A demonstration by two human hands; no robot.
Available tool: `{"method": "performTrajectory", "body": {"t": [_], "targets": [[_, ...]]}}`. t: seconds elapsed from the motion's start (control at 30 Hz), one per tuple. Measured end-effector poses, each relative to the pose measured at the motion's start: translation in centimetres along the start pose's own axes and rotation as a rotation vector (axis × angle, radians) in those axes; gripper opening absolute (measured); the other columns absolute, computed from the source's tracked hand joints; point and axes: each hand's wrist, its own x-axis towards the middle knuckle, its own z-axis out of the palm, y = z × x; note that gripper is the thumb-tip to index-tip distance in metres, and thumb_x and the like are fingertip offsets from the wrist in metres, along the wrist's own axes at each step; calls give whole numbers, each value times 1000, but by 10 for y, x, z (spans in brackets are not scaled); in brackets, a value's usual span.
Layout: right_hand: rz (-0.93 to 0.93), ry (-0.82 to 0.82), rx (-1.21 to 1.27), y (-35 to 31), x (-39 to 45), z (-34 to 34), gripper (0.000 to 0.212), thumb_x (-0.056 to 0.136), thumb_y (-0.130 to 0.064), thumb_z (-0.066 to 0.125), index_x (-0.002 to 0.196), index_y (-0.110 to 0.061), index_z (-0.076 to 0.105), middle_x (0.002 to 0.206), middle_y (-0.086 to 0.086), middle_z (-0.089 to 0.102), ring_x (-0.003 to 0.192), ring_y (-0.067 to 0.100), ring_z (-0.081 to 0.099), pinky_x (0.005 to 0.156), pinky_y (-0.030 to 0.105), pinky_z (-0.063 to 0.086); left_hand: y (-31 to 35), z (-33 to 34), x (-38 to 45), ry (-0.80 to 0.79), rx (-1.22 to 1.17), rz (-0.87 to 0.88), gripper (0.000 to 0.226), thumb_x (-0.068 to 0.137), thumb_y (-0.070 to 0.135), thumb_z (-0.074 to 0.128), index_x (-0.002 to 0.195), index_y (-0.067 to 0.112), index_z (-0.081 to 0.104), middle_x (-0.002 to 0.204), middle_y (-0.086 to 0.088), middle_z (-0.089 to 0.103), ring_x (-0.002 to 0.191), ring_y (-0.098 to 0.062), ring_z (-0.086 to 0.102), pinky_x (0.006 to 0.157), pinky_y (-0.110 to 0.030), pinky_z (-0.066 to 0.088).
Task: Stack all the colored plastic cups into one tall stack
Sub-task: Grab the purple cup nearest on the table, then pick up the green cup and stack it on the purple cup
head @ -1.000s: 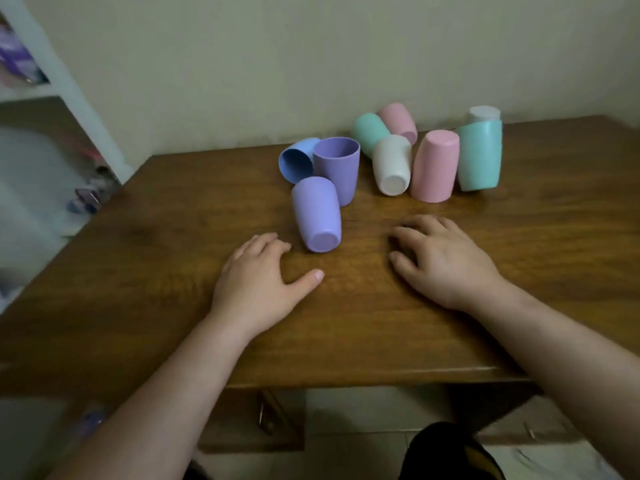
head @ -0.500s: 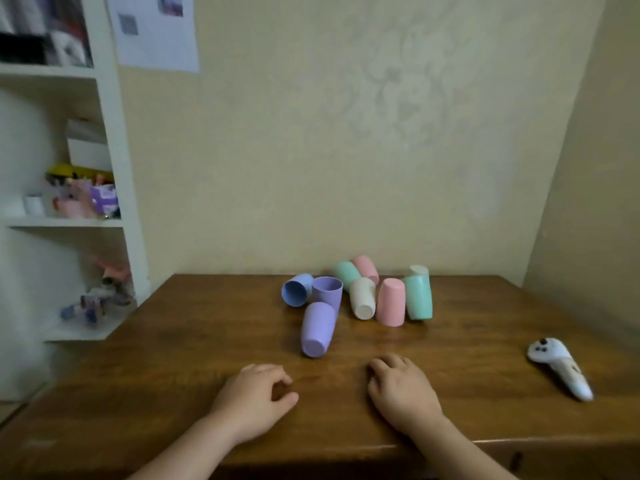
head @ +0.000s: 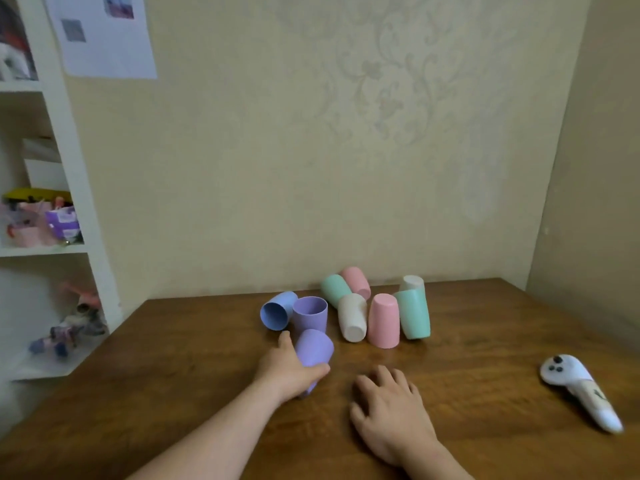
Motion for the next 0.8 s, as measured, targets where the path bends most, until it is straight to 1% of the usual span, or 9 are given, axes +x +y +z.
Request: {"method": "performTrajectory", "body": {"t": [0.07, 0.1, 0.17, 0.27, 0.37, 0.53, 0.67, 0.73, 0.8], "targets": [[-4, 1, -3, 0, -1, 1, 56, 86, -63, 28, 127, -37, 55, 136, -7, 50, 134, 24, 41, 112, 44, 35, -10, 11, -5, 49, -21, 18, 92, 71, 66, 78, 147, 22, 49, 139, -3, 65, 120, -28, 67, 96, -38, 57], [-6, -1, -2, 0, -1, 1, 57, 86, -63, 28, 129, -37, 55, 137, -6, 51, 134, 24, 41, 113, 43, 36, -15, 14, -10, 71, -60, 46, 81, 72, 63, 80, 139, 24, 55, 134, 0, 67, 116, -26, 67, 94, -37, 57], [-7, -9, -8, 1, 0, 2, 56, 88, -63, 30, 130, -37, 55, 137, -6, 50, 134, 24, 41, 112, 42, 36, -28, 15, -18, 93, -179, 121, 67, 75, 53, 85, 132, 31, 58, 126, 8, 68, 111, -19, 67, 86, -34, 55], [1, -18, -20, 1, 1, 2, 55, 90, -62, 32, 133, -37, 55, 139, -5, 50, 134, 24, 42, 111, 43, 38, -47, 2, -25, 137, -414, 170, 75, 72, 32, 92, 133, 41, 50, 123, 23, 65, 109, -7, 68, 84, -31, 57], [4, -46, -19, 0, 1, 1, 58, 91, -62, 34, 141, -38, 53, 143, -5, 48, 136, 24, 41, 114, 44, 37, -59, -17, -21, 219, -508, 160, 80, 70, 22, 94, 133, 39, 48, 122, 24, 64, 110, -4, 66, 87, -33, 56], [6, -47, -31, -1, 1, 1, 57, 92, -63, 34, 140, -39, 53, 143, -5, 49, 135, 23, 42, 113, 42, 37, -67, -29, -15, 228, -479, 148, 78, 71, 26, 98, 130, 35, 48, 120, 20, 64, 101, 5, 62, 72, -23, 50], [5, -46, -20, -1, 0, 0, 54, 93, -61, 35, 139, -38, 53, 141, -6, 48, 134, 23, 42, 112, 41, 38, -79, -22, -13, 191, -454, 155, 87, 66, 31, 102, 132, 37, 46, 125, 20, 64, 105, 1, 63, 81, -29, 53], [3, -43, -21, 0, 0, 0, 53, 95, -61, 36, 139, -39, 53, 143, -6, 48, 134, 23, 41, 113, 41, 37, -82, -19, -12, 198, -450, 156, 91, 63, 36, 103, 134, 38, 46, 127, 19, 65, 109, -5, 66, 89, -35, 57], [6, -56, -8, 0, -1, 1, 53, 96, -62, 37, 142, -39, 53, 146, -7, 46, 137, 23, 40, 115, 40, 36, -83, -18, -11, 193, -399, 173, 101, 60, 42, 103, 142, 36, 44, 131, 17, 62, 114, -12, 66, 92, -36, 57]]}}
